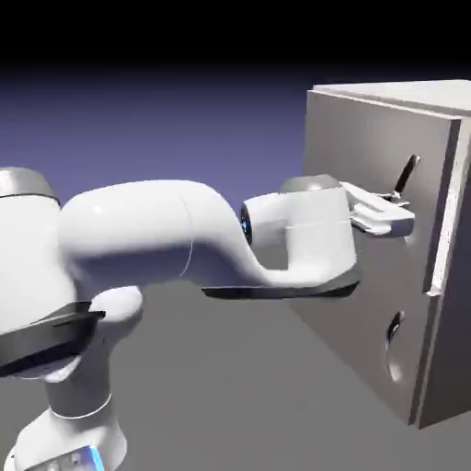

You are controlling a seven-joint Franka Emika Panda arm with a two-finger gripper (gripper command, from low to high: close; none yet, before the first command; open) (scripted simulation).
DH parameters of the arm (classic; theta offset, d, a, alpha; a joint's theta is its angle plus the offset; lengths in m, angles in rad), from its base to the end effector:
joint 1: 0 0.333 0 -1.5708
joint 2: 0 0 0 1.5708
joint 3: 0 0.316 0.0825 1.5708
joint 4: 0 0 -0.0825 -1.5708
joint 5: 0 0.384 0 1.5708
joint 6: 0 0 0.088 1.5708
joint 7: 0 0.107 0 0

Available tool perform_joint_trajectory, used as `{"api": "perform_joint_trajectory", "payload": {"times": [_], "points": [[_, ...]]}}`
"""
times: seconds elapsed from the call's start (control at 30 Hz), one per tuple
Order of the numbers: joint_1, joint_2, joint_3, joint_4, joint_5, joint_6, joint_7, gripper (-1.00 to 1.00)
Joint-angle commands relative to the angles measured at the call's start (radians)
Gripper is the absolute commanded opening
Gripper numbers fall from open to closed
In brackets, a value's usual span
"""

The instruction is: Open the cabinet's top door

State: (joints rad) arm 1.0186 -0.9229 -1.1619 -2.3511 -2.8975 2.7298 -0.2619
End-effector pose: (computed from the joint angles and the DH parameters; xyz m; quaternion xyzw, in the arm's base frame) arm 0.4435 -0.1170 0.4833 0.2948 0.6428 0.2479 0.6622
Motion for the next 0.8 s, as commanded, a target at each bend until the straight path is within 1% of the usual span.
{"api": "perform_joint_trajectory", "payload": {"times": [0.0,0.17,0.43,0.6,0.77], "points": [[-0.036,0.024,0.028,-0.019,-0.005,-0.007,0.036,-1.0],[-0.217,0.028,0.18,-0.165,0.105,-0.097,0.022,-1.0],[-0.472,-0.082,0.467,-0.421,0.394,-0.283,-0.094,-1.0],[-0.558,-0.176,0.648,-0.548,0.606,-0.405,-0.166,-1.0],[-0.581,-0.259,0.823,-0.634,0.823,-0.528,-0.223,-1.0]]}}
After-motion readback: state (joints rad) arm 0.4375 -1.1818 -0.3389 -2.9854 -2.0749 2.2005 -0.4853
